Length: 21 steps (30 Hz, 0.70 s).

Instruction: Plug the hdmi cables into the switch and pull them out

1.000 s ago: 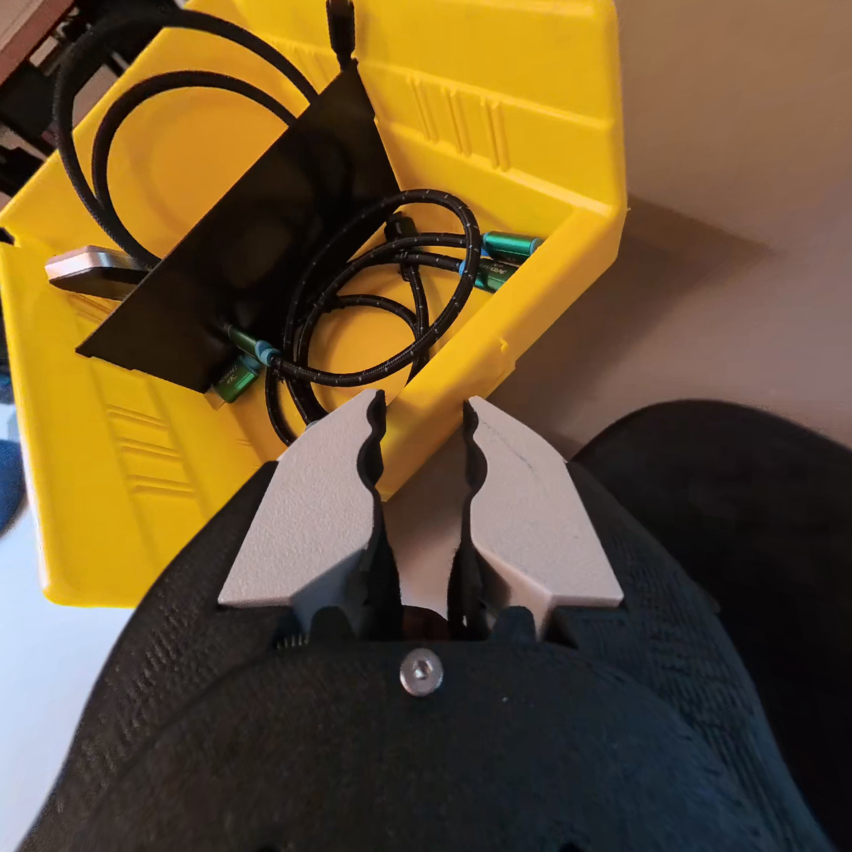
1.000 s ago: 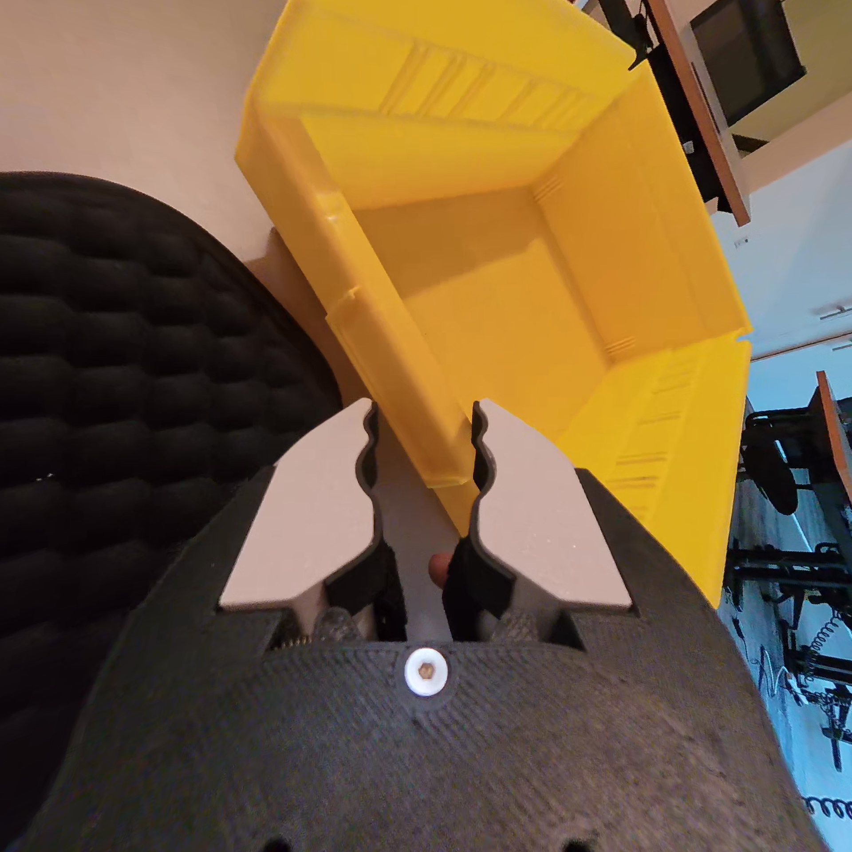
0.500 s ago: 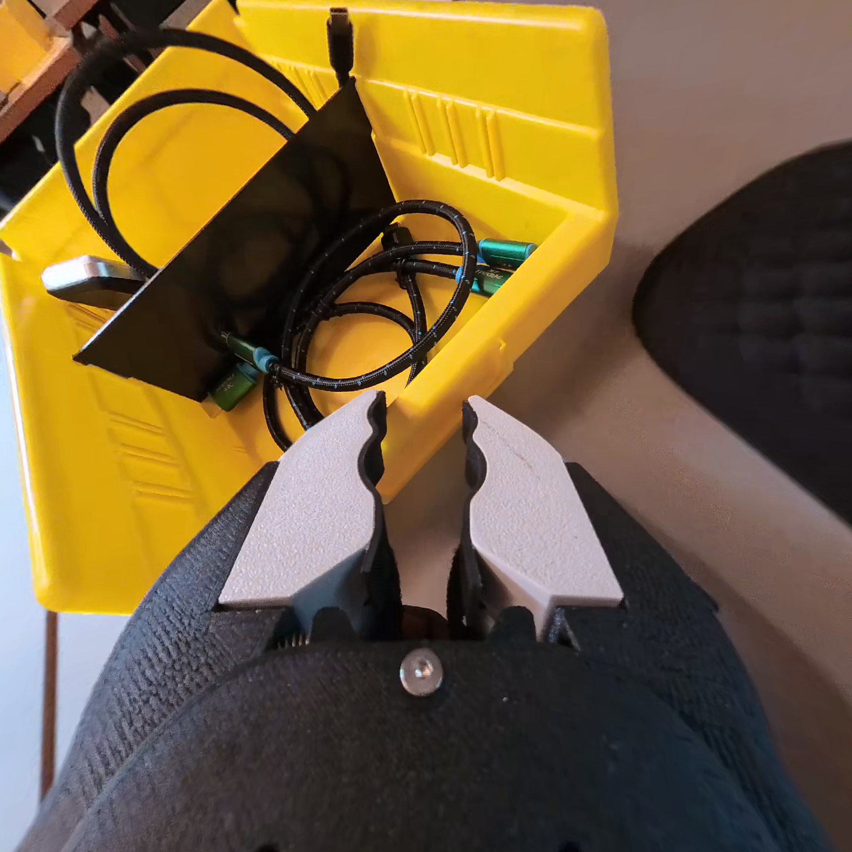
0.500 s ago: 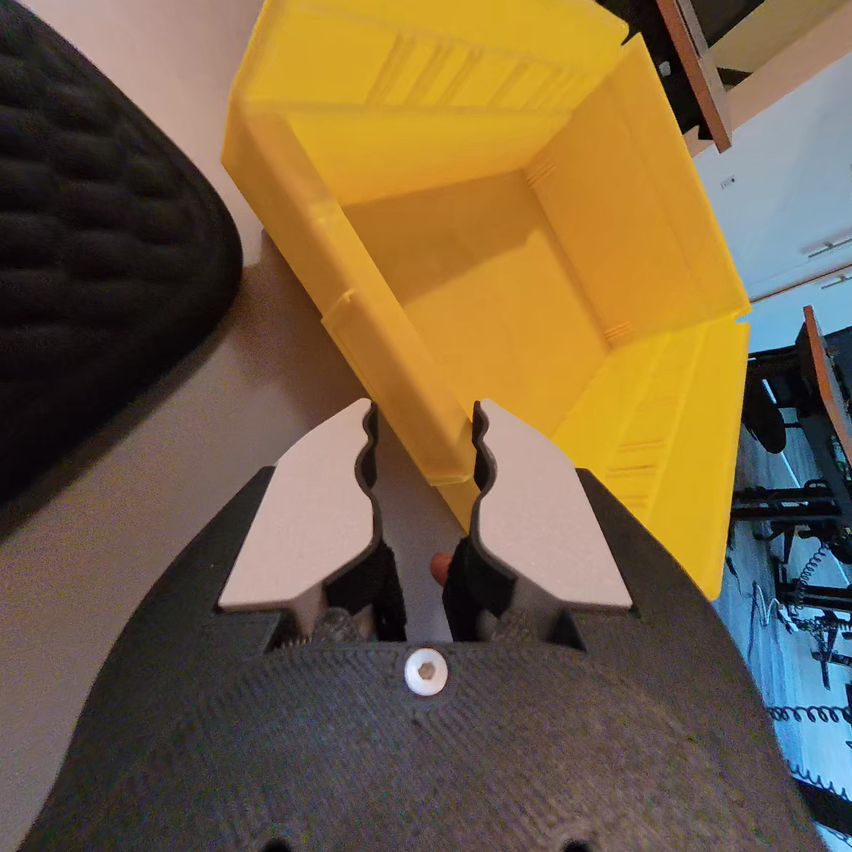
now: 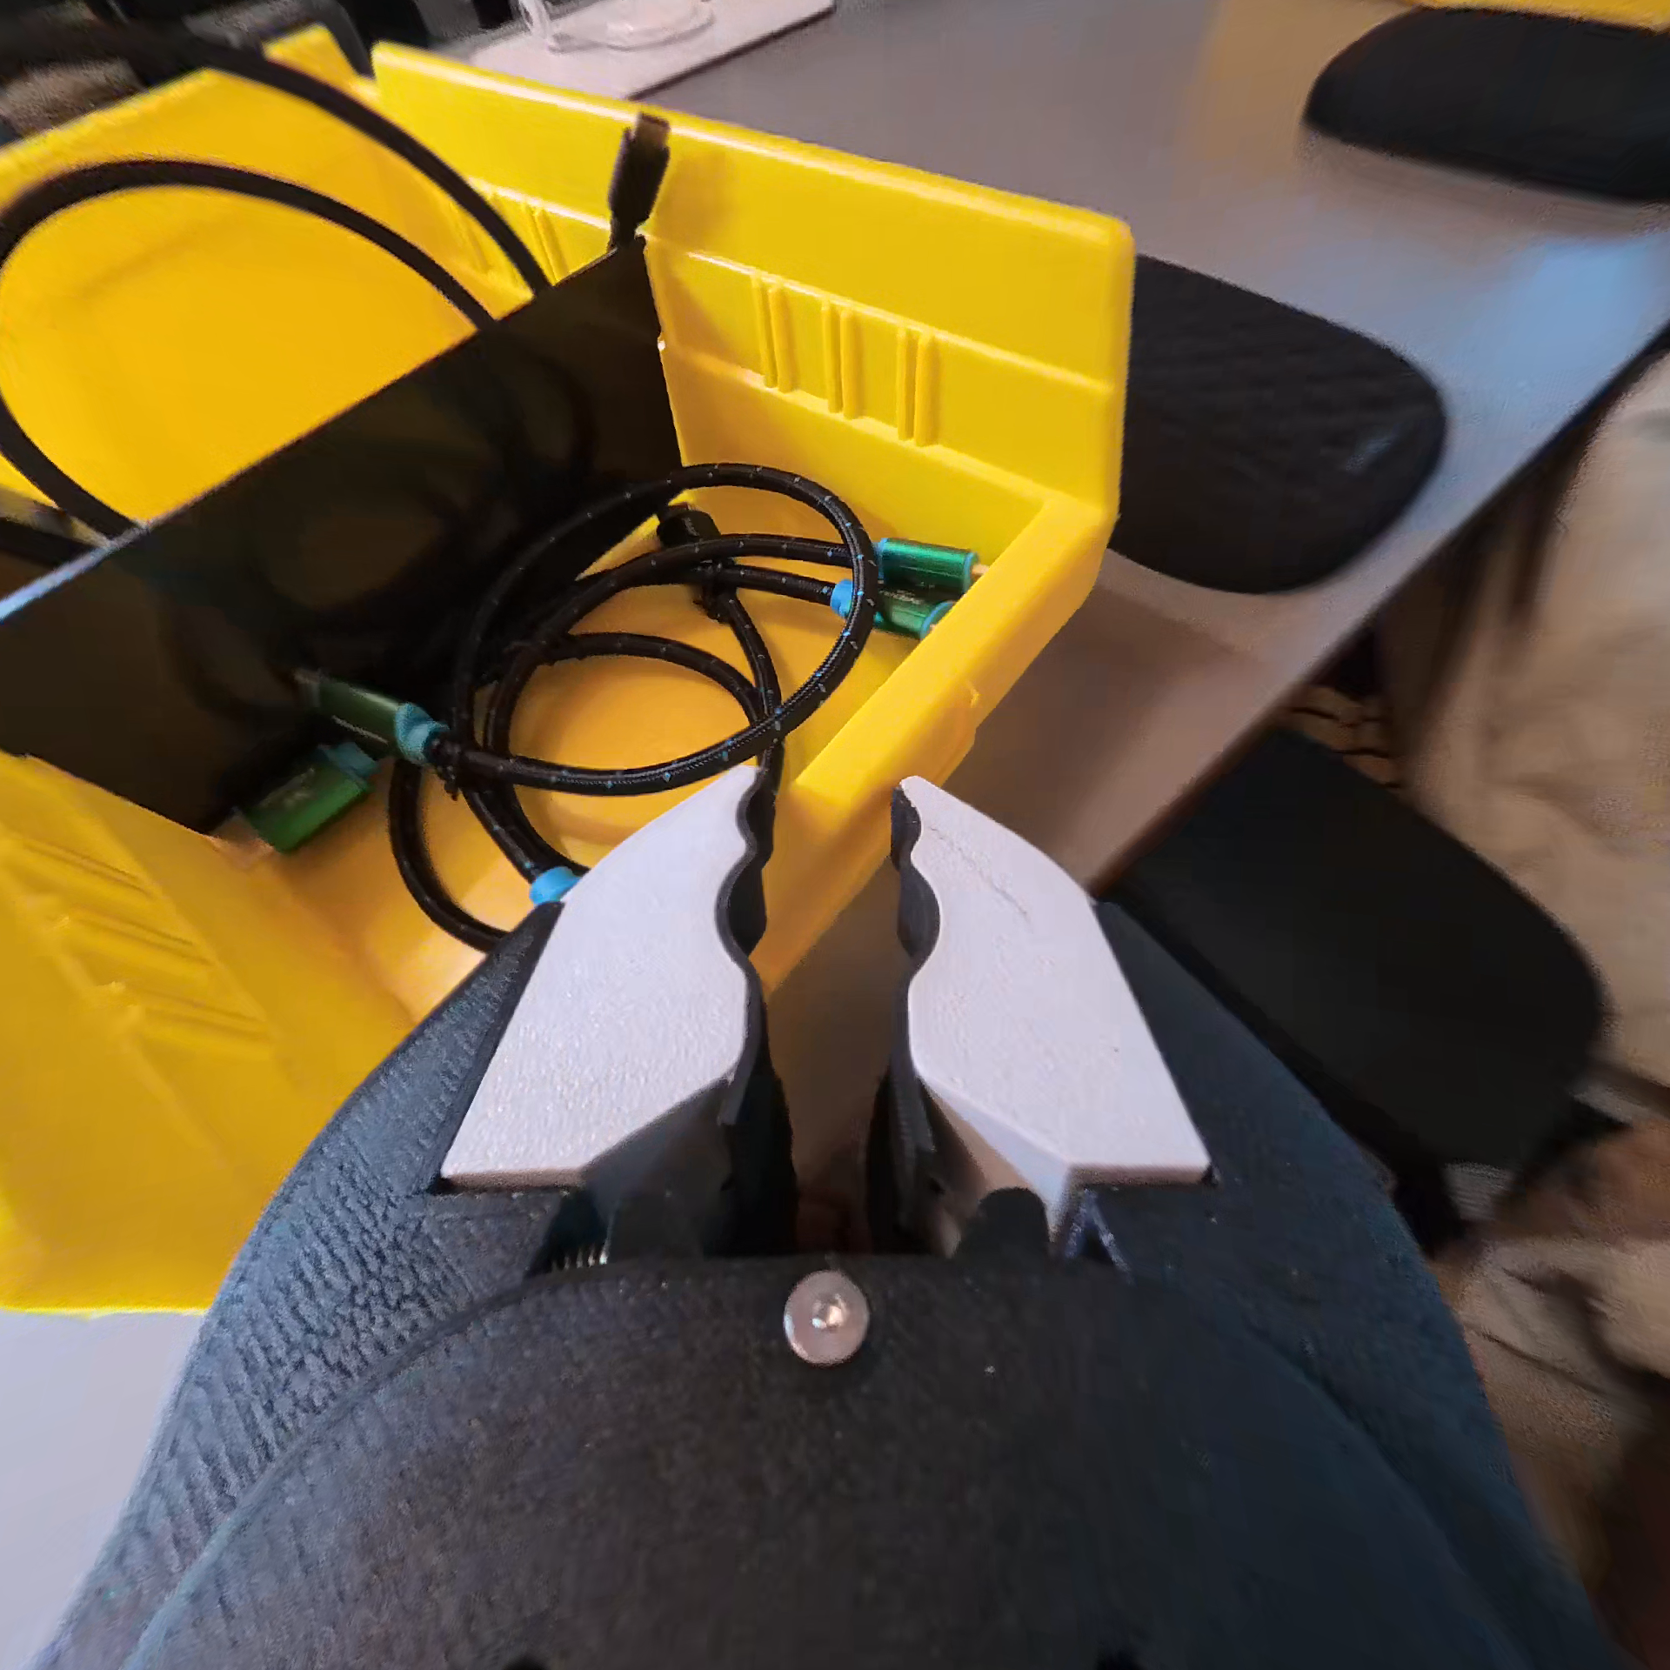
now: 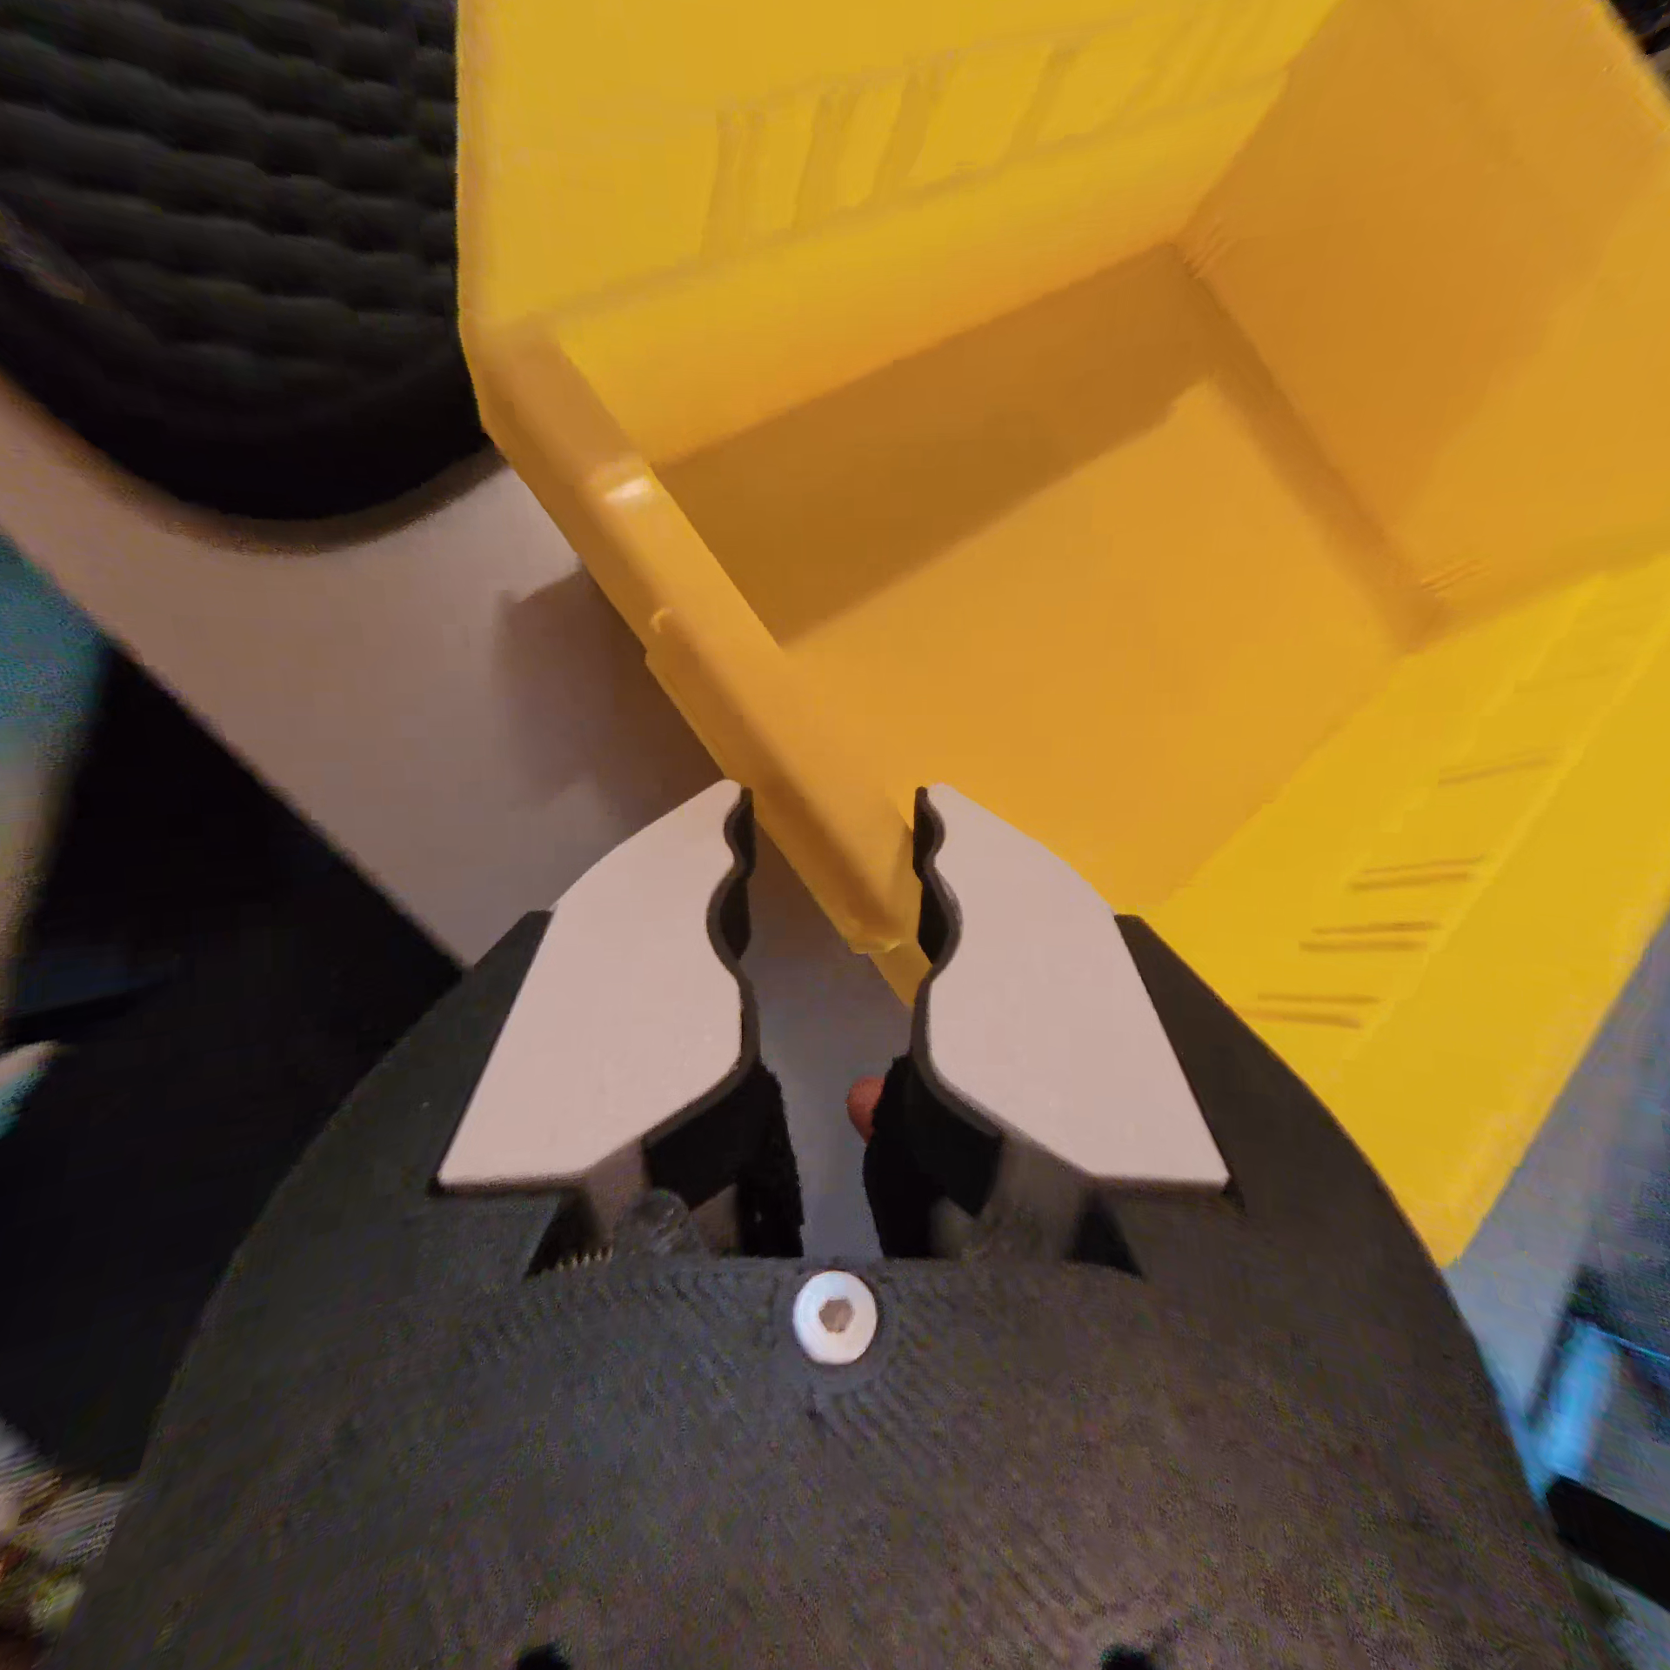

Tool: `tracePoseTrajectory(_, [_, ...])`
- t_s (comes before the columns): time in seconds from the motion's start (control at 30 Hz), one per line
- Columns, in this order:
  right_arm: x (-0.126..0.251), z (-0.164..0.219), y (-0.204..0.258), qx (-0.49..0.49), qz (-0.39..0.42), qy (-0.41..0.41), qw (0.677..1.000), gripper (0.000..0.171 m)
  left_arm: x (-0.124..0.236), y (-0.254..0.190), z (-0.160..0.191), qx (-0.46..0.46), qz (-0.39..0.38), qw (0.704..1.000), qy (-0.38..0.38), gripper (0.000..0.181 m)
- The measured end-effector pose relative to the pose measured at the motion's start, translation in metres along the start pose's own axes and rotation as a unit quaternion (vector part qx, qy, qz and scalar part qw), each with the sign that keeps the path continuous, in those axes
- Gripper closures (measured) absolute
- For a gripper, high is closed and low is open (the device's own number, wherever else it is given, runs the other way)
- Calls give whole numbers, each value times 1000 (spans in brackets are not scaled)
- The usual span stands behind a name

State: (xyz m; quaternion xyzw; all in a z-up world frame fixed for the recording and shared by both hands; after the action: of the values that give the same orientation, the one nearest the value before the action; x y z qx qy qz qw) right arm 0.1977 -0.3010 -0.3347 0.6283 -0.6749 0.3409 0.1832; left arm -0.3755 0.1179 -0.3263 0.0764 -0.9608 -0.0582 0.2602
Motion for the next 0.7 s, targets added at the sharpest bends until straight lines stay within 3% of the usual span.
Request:
tracePoseTrajectory(0.1, [13,3,18,-34,-57,-7,998,142,20,-11,8,47,28,998,14,156])
tracePoseTrajectory(0.23, [15,6,27,-17,-83,11,996,140,26,-14,10,38,25,998,43,155])
tracePoseTrajectory(0.3, [18,-2,25,9,-69,-10,997,136,28,-14,4,58,23,997,43,139])
tracePoseTrajectory(0.43, [44,-43,20,57,-24,-162,985,126,43,-21,-32,28,6,999,-36,108])
tracePoseTrajectory(0.5, [62,-65,15,84,23,-248,965,117,51,-11,-66,-30,-66,992,-106,107])
tracePoseTrajectory(0.57, [79,-83,12,92,55,-319,942,108,58,12,-98,-69,-186,968,-150,108])
tracePoseTrajectory(0.63, [91,-94,9,91,74,-362,925,103,60,36,-120,-72,-284,944,-155,112])
tracePoseTrajectory(0.7, [96,-99,6,90,89,-376,918,100,47,56,-127,-64,-319,939,-115,113])
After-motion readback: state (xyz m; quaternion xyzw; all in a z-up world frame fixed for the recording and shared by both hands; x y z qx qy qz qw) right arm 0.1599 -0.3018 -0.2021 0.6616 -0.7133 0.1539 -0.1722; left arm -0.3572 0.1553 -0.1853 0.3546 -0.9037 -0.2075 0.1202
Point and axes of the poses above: each gripper's, where its closed fingertips meet, x back along the fingers, z out of its underside, y = z × x across the jaws, the point moved 2 cm from there along x, back along the fingers, and after that the axes turned 5 degrees about -x, right-handed, at the moved point
